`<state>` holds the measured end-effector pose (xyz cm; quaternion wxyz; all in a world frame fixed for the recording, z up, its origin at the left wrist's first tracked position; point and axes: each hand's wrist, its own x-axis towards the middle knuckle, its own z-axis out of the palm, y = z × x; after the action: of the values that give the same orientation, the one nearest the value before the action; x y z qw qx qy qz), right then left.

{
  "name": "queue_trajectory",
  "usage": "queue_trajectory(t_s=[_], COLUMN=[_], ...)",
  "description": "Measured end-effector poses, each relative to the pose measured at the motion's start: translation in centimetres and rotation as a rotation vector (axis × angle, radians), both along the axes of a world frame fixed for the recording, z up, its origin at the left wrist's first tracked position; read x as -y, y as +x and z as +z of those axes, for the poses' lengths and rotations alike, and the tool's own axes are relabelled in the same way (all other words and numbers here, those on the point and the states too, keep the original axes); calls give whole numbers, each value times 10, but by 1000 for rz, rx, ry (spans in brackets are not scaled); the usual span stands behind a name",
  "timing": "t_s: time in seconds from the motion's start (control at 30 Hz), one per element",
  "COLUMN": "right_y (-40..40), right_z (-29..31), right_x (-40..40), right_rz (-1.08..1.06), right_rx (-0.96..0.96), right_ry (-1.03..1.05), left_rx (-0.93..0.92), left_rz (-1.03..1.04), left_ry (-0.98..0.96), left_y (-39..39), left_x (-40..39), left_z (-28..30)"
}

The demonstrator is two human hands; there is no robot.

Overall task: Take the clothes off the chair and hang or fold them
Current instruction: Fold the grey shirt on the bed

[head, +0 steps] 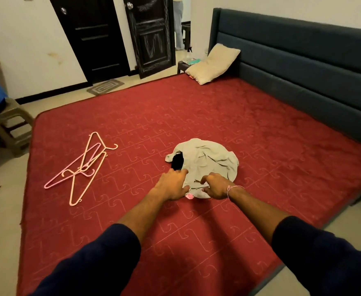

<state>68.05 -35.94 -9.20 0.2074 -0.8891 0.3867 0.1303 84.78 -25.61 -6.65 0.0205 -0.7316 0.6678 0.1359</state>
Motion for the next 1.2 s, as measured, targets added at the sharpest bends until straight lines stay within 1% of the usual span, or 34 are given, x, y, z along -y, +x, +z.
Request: queue_trajectory(t_s=[0.13, 0.27, 0.47, 0.57, 0.7, 0.83, 0.93, 1.07, 1.13, 1.2], right_y=[-6, -6, 12, 23, 30, 30, 30, 28, 29, 31], right_z=[-30, -66, -110, -124, -151, -172, -170, -152, -138, -123], right_x=[59, 111, 189, 210, 227, 229, 224, 219, 219, 219], right_rz=[-19, -18, -20, -67, -31, 2, -52, -162, -198, -213], right_rx=[-15, -48, -61, -69, -89, -29, 94, 308, 374, 443], right_ry=[17, 30, -21, -53, -43, -75, -130, -211, -243, -247], left_rx=[9, 0, 35, 29, -7, -87, -85, -52, -107, -220], left_rz=[-12, 16, 30, 59, 59, 199, 248, 354, 444, 527], left_ry=[105, 157, 270, 317, 363, 357, 293, 6, -103, -194], left_y=[-4, -4, 5, 9, 8, 8, 6, 5, 10, 16], left_x=[59, 107, 165, 183, 194, 199, 200, 196, 197, 199], left_z=[-32, -64, -107, -126, -151, -173, -175, -161, -153, -145])
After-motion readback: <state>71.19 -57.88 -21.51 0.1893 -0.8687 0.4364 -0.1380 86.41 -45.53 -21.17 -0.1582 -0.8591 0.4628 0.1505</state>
